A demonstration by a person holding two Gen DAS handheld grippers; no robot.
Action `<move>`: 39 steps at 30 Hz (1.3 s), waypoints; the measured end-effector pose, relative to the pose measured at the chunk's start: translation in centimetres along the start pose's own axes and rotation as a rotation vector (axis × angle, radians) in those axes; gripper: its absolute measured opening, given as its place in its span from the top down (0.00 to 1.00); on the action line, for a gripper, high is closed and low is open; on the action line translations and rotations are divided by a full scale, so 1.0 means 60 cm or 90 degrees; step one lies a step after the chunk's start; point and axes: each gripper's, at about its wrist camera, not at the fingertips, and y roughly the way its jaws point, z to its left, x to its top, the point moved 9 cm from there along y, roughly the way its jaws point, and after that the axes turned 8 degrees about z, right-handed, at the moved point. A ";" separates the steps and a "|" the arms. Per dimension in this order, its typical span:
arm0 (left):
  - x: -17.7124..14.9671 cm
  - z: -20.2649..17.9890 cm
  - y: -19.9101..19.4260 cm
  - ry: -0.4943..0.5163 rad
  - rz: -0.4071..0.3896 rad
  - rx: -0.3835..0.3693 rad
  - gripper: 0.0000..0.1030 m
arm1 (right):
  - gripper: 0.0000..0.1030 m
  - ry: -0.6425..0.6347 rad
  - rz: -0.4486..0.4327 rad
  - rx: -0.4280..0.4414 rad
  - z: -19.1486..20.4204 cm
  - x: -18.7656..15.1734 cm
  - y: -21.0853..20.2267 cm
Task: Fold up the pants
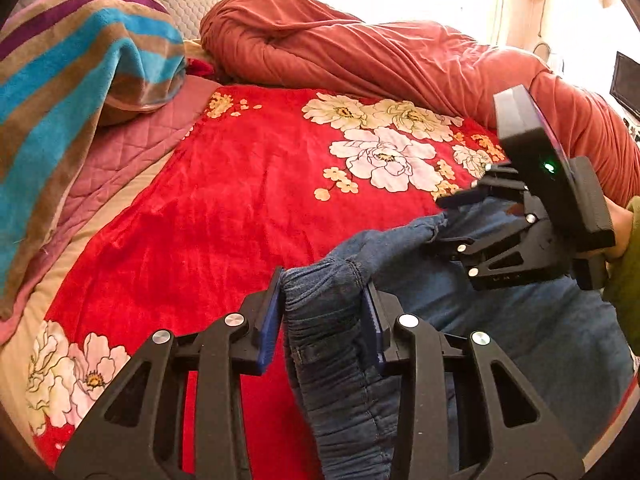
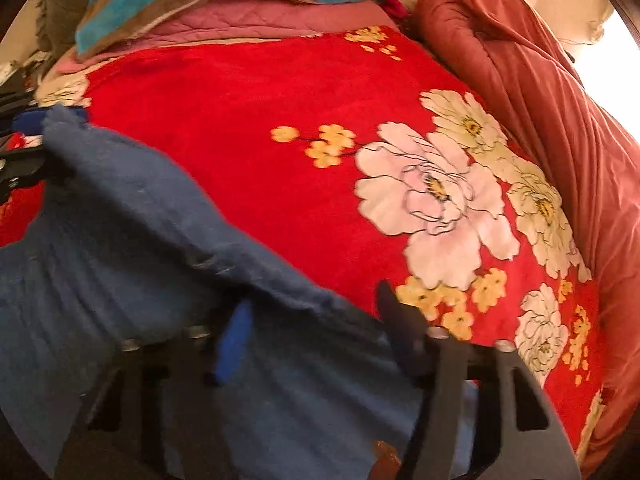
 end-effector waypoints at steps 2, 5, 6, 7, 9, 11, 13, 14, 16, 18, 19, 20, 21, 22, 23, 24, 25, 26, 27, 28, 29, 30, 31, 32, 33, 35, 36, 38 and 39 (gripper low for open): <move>-0.005 0.005 0.002 0.001 -0.009 0.005 0.74 | 0.79 0.003 -0.008 0.017 0.013 -0.001 -0.008; -0.013 0.010 0.010 -0.011 -0.001 0.000 0.74 | 0.87 0.019 -0.026 0.015 0.023 -0.007 -0.027; -0.010 0.011 0.007 -0.012 -0.004 0.001 0.74 | 0.89 0.028 -0.036 0.011 0.024 -0.010 -0.038; -0.006 0.011 0.000 -0.013 -0.015 0.000 0.74 | 0.89 0.039 -0.048 0.012 0.024 -0.013 -0.049; -0.005 0.007 -0.006 -0.010 -0.021 0.003 0.74 | 0.90 0.065 -0.075 0.020 0.023 -0.023 -0.078; -0.006 0.002 -0.014 -0.007 -0.025 0.002 0.74 | 0.90 0.085 -0.097 0.026 0.024 -0.036 -0.106; -0.009 -0.004 -0.027 -0.003 -0.031 0.003 0.74 | 0.90 0.100 -0.125 0.038 0.031 -0.053 -0.140; -0.011 -0.008 -0.037 -0.005 -0.035 -0.003 0.74 | 0.90 0.108 -0.137 0.042 0.035 -0.062 -0.155; -0.017 -0.016 -0.053 -0.002 -0.038 -0.006 0.74 | 0.91 0.126 -0.157 0.052 0.047 -0.080 -0.186; -0.028 -0.026 -0.068 0.004 -0.038 -0.008 0.74 | 0.91 0.132 -0.180 0.058 0.067 -0.100 -0.218; -0.036 -0.032 -0.075 0.009 -0.035 -0.009 0.74 | 0.91 0.133 -0.188 0.060 0.077 -0.107 -0.228; -0.043 -0.036 -0.080 0.011 -0.032 -0.011 0.73 | 0.91 0.134 -0.195 0.063 0.088 -0.116 -0.237; -0.051 -0.040 -0.085 0.011 -0.028 -0.016 0.73 | 0.91 0.140 -0.201 0.068 0.103 -0.131 -0.249; -0.063 -0.044 -0.092 0.013 -0.023 -0.023 0.73 | 0.91 0.144 -0.204 0.075 0.113 -0.142 -0.256; -0.072 -0.047 -0.097 0.013 -0.019 -0.026 0.73 | 0.91 0.147 -0.206 0.080 0.123 -0.152 -0.261; -0.079 -0.050 -0.102 0.014 -0.016 -0.029 0.73 | 0.91 0.149 -0.209 0.085 0.137 -0.164 -0.268; -0.085 -0.055 -0.109 0.019 -0.012 -0.029 0.73 | 0.91 0.150 -0.210 0.090 0.149 -0.174 -0.272; -0.091 -0.060 -0.118 0.027 -0.014 -0.031 0.73 | 0.91 0.151 -0.210 0.092 0.165 -0.187 -0.279; -0.097 -0.064 -0.125 0.033 -0.016 -0.033 0.73 | 0.91 0.153 -0.210 0.095 0.177 -0.196 -0.284; -0.106 -0.068 -0.134 0.041 -0.017 -0.033 0.73 | 0.91 0.154 -0.211 0.098 0.187 -0.204 -0.289; -0.116 -0.071 -0.141 0.045 -0.019 -0.035 0.73 | 0.91 0.157 -0.215 0.102 0.199 -0.212 -0.295; -0.124 -0.073 -0.146 0.047 -0.020 -0.038 0.73 | 0.91 0.159 -0.215 0.108 0.207 -0.218 -0.299; -0.134 -0.077 -0.149 0.052 -0.016 -0.038 0.73 | 0.91 0.157 -0.213 0.112 0.220 -0.228 -0.303; -0.140 -0.079 -0.151 0.057 -0.013 -0.036 0.73 | 0.91 0.155 -0.215 0.114 0.232 -0.236 -0.306; -0.148 -0.082 -0.155 0.068 -0.011 -0.031 0.73 | 0.91 0.155 -0.211 0.121 0.242 -0.243 -0.305; -0.157 -0.086 -0.161 0.075 -0.011 -0.027 0.72 | 0.91 0.148 -0.198 0.130 0.266 -0.258 -0.301; -0.164 -0.087 -0.162 0.073 -0.006 -0.030 0.72 | 0.91 0.143 -0.192 0.131 0.275 -0.263 -0.298; -0.176 -0.089 -0.160 0.071 0.005 -0.029 0.70 | 0.91 0.121 -0.185 0.111 0.294 -0.278 -0.293; -0.181 -0.090 -0.157 0.071 0.010 -0.025 0.70 | 0.91 0.118 -0.183 0.107 0.299 -0.282 -0.290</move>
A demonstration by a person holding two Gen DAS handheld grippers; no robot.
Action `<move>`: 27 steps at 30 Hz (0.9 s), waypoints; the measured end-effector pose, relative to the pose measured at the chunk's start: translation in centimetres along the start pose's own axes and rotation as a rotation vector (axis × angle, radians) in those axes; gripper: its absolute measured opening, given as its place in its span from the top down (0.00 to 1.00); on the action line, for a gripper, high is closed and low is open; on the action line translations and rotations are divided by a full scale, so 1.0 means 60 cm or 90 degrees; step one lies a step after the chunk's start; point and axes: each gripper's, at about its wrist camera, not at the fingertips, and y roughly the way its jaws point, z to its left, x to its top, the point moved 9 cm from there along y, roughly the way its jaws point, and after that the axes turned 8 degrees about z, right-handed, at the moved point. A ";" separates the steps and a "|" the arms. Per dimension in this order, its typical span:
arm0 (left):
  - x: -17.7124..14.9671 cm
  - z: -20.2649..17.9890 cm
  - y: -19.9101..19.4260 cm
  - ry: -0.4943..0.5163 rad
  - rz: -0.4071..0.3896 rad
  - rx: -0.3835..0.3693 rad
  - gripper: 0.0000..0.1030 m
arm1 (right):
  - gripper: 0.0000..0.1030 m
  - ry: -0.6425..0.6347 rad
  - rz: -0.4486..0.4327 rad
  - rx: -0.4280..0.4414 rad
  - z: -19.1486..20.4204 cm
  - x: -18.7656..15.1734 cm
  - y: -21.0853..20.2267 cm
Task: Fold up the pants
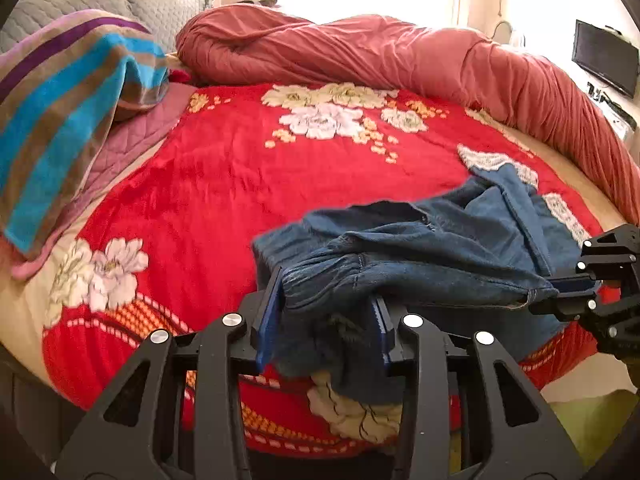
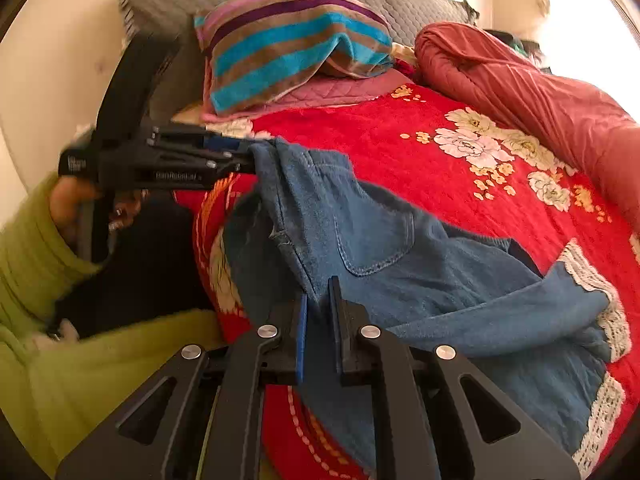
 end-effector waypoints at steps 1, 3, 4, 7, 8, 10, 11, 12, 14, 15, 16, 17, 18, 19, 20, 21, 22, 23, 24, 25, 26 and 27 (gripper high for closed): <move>-0.008 -0.001 0.004 0.001 0.009 0.006 0.69 | 0.91 -0.001 0.004 0.001 0.005 -0.007 0.003; -0.020 -0.001 0.008 -0.002 0.018 0.014 0.69 | 0.91 0.001 0.009 0.011 0.013 -0.017 0.010; -0.026 0.000 0.009 -0.007 0.023 0.017 0.69 | 0.91 -0.002 0.012 0.012 0.015 -0.021 0.013; -0.038 0.006 0.008 -0.017 0.031 0.023 0.69 | 0.91 -0.005 0.009 0.024 0.024 -0.021 0.015; -0.043 0.008 0.008 -0.021 0.033 0.024 0.69 | 0.91 -0.004 0.009 0.033 0.029 -0.021 0.016; -0.050 0.010 0.006 -0.028 0.038 0.026 0.69 | 0.91 -0.009 0.010 0.040 0.034 -0.022 0.018; -0.054 0.011 0.006 -0.029 0.040 0.027 0.69 | 0.91 -0.013 0.011 0.042 0.039 -0.024 0.019; -0.056 0.011 0.005 -0.030 0.041 0.029 0.69 | 0.91 -0.016 0.014 0.046 0.042 -0.027 0.023; -0.064 0.013 0.003 -0.032 0.047 0.032 0.68 | 0.91 -0.010 0.027 0.048 0.044 -0.034 0.036; -0.066 0.014 0.002 -0.034 0.049 0.033 0.68 | 0.91 -0.009 0.032 0.049 0.046 -0.037 0.042; -0.071 0.016 -0.002 -0.040 0.051 0.033 0.66 | 0.91 -0.010 0.034 0.049 0.048 -0.039 0.046; -0.075 0.018 -0.007 -0.043 0.051 0.034 0.64 | 0.91 -0.011 0.036 0.046 0.049 -0.042 0.048; -0.080 0.022 -0.014 -0.048 0.050 0.040 0.60 | 0.91 -0.012 0.039 0.043 0.049 -0.044 0.051; -0.084 0.025 -0.018 -0.053 0.051 0.045 0.58 | 0.91 -0.012 0.039 0.042 0.050 -0.046 0.052; -0.087 0.029 -0.022 -0.059 0.053 0.049 0.58 | 0.91 -0.010 0.039 0.042 0.048 -0.045 0.053; -0.092 0.034 -0.028 -0.067 0.054 0.053 0.58 | 0.91 -0.005 0.039 0.044 0.047 -0.044 0.054; -0.095 0.039 -0.040 -0.079 0.048 0.056 0.58 | 0.90 -0.005 0.039 0.044 0.048 -0.045 0.054; -0.094 0.038 -0.048 -0.084 0.042 0.056 0.58 | 0.88 -0.008 0.039 0.045 0.050 -0.046 0.054; -0.091 0.035 -0.058 -0.087 0.031 0.050 0.58 | 0.88 -0.009 0.038 0.046 0.052 -0.047 0.055; -0.082 0.026 -0.071 -0.087 0.018 0.038 0.58 | 0.88 -0.011 0.039 0.046 0.054 -0.048 0.055; -0.075 0.016 -0.075 -0.082 0.013 0.032 0.58 | 0.88 -0.012 0.039 0.046 0.054 -0.048 0.056; -0.067 0.003 -0.077 -0.073 0.010 0.024 0.58 | 0.87 -0.010 0.039 0.048 0.054 -0.049 0.056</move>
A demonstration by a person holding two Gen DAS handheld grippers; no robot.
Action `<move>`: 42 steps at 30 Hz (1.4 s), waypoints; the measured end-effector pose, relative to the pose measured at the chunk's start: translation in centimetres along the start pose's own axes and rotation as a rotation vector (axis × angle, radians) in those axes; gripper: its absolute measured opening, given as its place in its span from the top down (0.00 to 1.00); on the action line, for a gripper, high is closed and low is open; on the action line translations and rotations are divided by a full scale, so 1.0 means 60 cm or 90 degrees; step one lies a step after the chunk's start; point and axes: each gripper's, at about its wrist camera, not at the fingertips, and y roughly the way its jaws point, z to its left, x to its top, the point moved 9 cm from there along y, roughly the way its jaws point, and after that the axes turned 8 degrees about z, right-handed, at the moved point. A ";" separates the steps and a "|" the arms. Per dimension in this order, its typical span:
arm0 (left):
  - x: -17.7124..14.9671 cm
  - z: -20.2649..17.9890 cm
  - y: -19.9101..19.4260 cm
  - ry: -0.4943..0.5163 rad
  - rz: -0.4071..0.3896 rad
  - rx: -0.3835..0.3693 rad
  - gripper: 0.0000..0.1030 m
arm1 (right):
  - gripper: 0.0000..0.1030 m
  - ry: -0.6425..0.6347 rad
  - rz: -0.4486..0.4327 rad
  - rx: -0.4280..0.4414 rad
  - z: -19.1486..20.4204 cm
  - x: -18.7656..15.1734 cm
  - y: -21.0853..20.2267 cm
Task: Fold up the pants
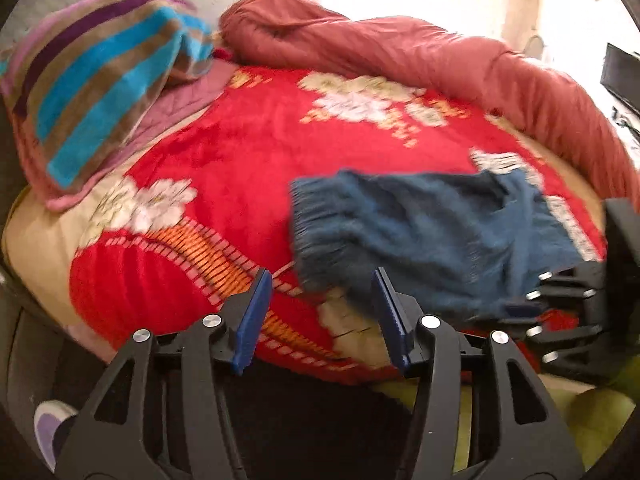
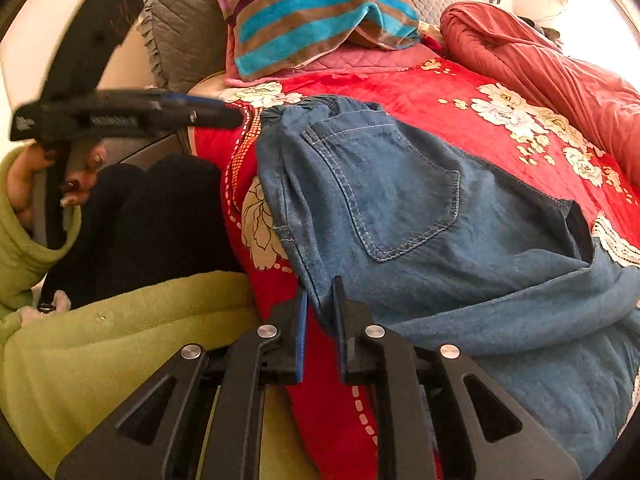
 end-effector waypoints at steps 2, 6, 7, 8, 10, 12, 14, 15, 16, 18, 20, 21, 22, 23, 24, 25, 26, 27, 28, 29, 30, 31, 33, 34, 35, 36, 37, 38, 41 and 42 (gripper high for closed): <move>0.019 -0.034 0.004 0.025 0.001 -0.014 0.58 | 0.83 0.005 -0.001 0.011 0.001 0.000 -0.001; 0.035 -0.088 0.061 0.063 0.060 -0.037 0.58 | 0.70 0.005 -0.006 0.027 0.008 -0.002 -0.016; 0.030 -0.088 0.076 0.067 0.072 -0.026 0.58 | 0.70 0.003 -0.011 0.027 0.009 -0.003 -0.025; 0.026 -0.087 0.091 0.074 0.081 -0.013 0.58 | 0.68 0.004 -0.020 0.022 0.006 -0.003 -0.038; 0.008 -0.083 0.113 0.088 0.091 0.012 0.58 | 0.64 0.012 -0.042 0.011 -0.004 -0.003 -0.061; -0.005 -0.082 0.122 0.092 0.088 0.011 0.58 | 0.58 0.035 -0.067 -0.005 -0.026 -0.001 -0.084; -0.007 -0.085 0.121 0.101 0.080 0.020 0.58 | 0.57 0.065 -0.077 -0.019 -0.051 0.003 -0.093; -0.010 -0.086 0.121 0.110 0.076 0.027 0.58 | 0.57 0.084 -0.079 -0.023 -0.064 0.006 -0.092; -0.012 -0.088 0.119 0.112 0.074 0.029 0.58 | 0.57 0.100 -0.079 -0.022 -0.073 0.009 -0.090; -0.014 -0.088 0.118 0.107 0.070 0.024 0.58 | 0.55 0.135 -0.072 -0.010 -0.089 0.012 -0.078; -0.014 -0.087 0.118 0.102 0.067 0.017 0.58 | 0.53 0.149 -0.047 -0.009 -0.095 0.008 -0.056; -0.014 -0.087 0.118 0.101 0.066 0.015 0.58 | 0.53 0.149 -0.024 -0.019 -0.098 -0.001 -0.041; -0.014 -0.087 0.118 0.101 0.064 0.012 0.58 | 0.53 0.149 -0.002 -0.029 -0.101 -0.008 -0.027; -0.014 -0.088 0.119 0.100 0.064 0.009 0.58 | 0.53 0.151 0.027 -0.042 -0.107 -0.018 -0.009; -0.015 -0.089 0.120 0.100 0.065 0.005 0.58 | 0.53 0.154 0.046 -0.047 -0.109 -0.024 0.006; -0.015 -0.089 0.121 0.100 0.065 0.005 0.58 | 0.52 0.153 0.041 -0.047 -0.109 -0.027 0.011; -0.015 -0.089 0.121 0.100 0.065 0.004 0.58 | 0.52 0.151 0.038 -0.048 -0.108 -0.028 0.012; -0.015 -0.089 0.121 0.100 0.065 0.004 0.58 | 0.52 0.149 0.039 -0.048 -0.108 -0.028 0.012; -0.014 -0.089 0.121 0.099 0.065 0.004 0.58 | 0.52 0.149 0.038 -0.047 -0.107 -0.028 0.010; -0.014 -0.089 0.122 0.098 0.065 0.004 0.58 | 0.52 0.150 0.036 -0.045 -0.107 -0.027 0.007; -0.014 -0.089 0.122 0.097 0.064 0.003 0.58 | 0.52 0.154 0.031 -0.040 -0.107 -0.026 0.001; -0.014 -0.089 0.121 0.096 0.062 0.003 0.57 | 0.52 0.158 0.023 -0.034 -0.107 -0.025 -0.007; -0.015 -0.094 0.114 0.094 0.056 -0.001 0.54 | 0.45 0.168 0.004 -0.035 -0.113 -0.022 -0.029; -0.014 -0.096 0.108 0.094 0.053 -0.007 0.49 | 0.44 0.172 -0.004 -0.040 -0.117 -0.022 -0.040; -0.013 -0.100 0.100 0.093 0.047 -0.014 0.46 | 0.42 0.182 -0.019 -0.054 -0.132 -0.021 -0.058; -0.012 -0.106 0.093 0.095 0.041 -0.020 0.44 | 0.40 0.189 -0.029 -0.063 -0.142 -0.021 -0.069; -0.011 -0.114 0.083 0.103 0.033 -0.022 0.44 | 0.40 0.205 -0.044 -0.077 -0.161 -0.022 -0.087; -0.009 -0.120 0.075 0.109 0.025 -0.019 0.43 | 0.38 0.217 -0.052 -0.087 -0.174 -0.025 -0.098; -0.001 -0.137 0.055 0.111 0.011 -0.034 0.38 | 0.36 0.267 -0.077 -0.122 -0.227 -0.038 -0.134; 0.000 -0.143 0.052 0.112 0.011 -0.042 0.33 | 0.35 0.277 -0.083 -0.131 -0.240 -0.040 -0.140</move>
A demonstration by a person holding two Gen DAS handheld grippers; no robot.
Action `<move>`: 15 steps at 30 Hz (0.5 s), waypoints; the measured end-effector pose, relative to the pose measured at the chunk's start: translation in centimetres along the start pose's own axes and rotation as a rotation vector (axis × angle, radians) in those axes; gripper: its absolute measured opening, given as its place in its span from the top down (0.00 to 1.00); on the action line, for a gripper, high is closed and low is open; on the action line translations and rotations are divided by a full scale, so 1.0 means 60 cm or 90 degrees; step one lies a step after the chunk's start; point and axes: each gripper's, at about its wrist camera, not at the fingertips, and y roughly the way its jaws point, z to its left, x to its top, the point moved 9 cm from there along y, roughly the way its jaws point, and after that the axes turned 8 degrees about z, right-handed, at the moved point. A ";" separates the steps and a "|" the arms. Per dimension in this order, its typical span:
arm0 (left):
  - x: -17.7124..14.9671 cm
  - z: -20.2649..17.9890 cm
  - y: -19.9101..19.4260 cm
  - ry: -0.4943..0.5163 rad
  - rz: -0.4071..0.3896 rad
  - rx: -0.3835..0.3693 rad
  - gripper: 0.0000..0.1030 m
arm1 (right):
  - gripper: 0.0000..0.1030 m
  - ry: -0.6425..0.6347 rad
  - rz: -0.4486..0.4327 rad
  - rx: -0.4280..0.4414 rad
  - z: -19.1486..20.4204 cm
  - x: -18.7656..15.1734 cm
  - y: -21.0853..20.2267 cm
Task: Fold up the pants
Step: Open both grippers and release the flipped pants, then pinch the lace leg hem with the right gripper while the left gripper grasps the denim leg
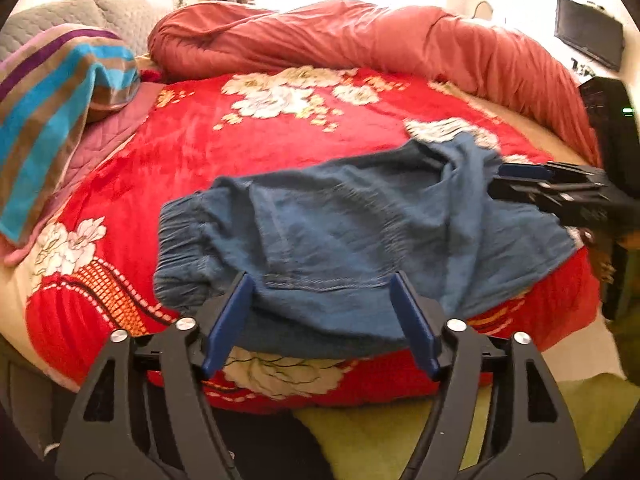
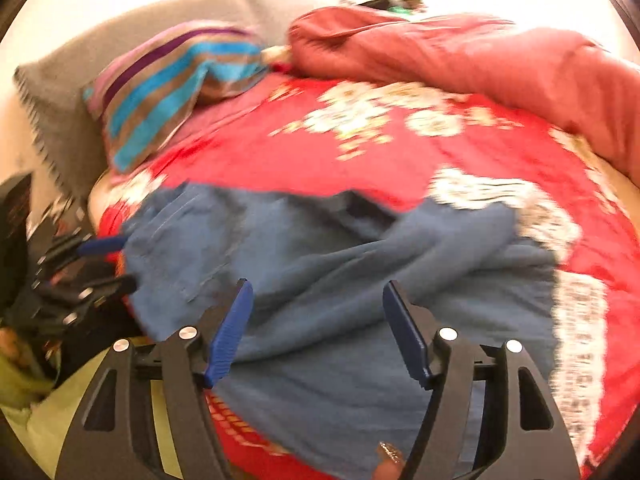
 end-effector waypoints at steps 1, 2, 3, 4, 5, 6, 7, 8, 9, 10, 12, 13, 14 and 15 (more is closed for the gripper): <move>0.003 -0.010 -0.002 0.001 0.003 -0.014 0.32 | 0.34 0.011 -0.009 -0.011 -0.016 0.003 -0.007; 0.005 -0.017 -0.002 0.002 0.005 -0.024 0.32 | 0.31 0.017 -0.014 -0.018 -0.027 0.006 -0.010; 0.008 -0.030 0.001 0.004 0.012 -0.043 0.32 | 0.29 0.027 -0.021 -0.032 -0.045 0.011 -0.017; 0.009 -0.040 0.005 0.006 0.019 -0.055 0.32 | 0.29 0.031 -0.024 -0.038 -0.052 0.009 -0.020; 0.010 -0.054 0.011 0.012 0.029 -0.070 0.32 | 0.29 0.039 -0.028 -0.049 -0.067 0.014 -0.025; 0.011 -0.064 0.016 0.016 0.036 -0.080 0.32 | 0.29 0.044 -0.029 -0.053 -0.075 0.019 -0.026; 0.012 -0.081 0.025 0.024 0.048 -0.095 0.32 | 0.29 0.049 -0.030 -0.057 -0.083 0.025 -0.026; 0.012 -0.093 0.031 0.030 0.057 -0.109 0.32 | 0.29 0.052 -0.030 -0.061 -0.090 0.031 -0.024; 0.013 -0.111 0.041 0.035 0.072 -0.128 0.32 | 0.29 0.054 -0.028 -0.064 -0.097 0.037 -0.021; 0.013 -0.120 0.048 0.039 0.081 -0.140 0.32 | 0.29 0.058 -0.023 -0.067 -0.104 0.045 -0.015; 0.015 -0.140 0.068 0.045 0.107 -0.163 0.32 | 0.29 0.069 -0.010 -0.067 -0.116 0.062 0.000; 0.015 -0.146 0.077 0.044 0.119 -0.168 0.32 | 0.29 0.076 -0.003 -0.065 -0.123 0.069 0.008; 0.017 -0.152 0.086 0.044 0.129 -0.174 0.32 | 0.29 0.082 0.004 -0.062 -0.128 0.074 0.013; 0.019 -0.158 0.094 0.045 0.138 -0.179 0.33 | 0.29 0.088 0.010 -0.057 -0.134 0.084 0.024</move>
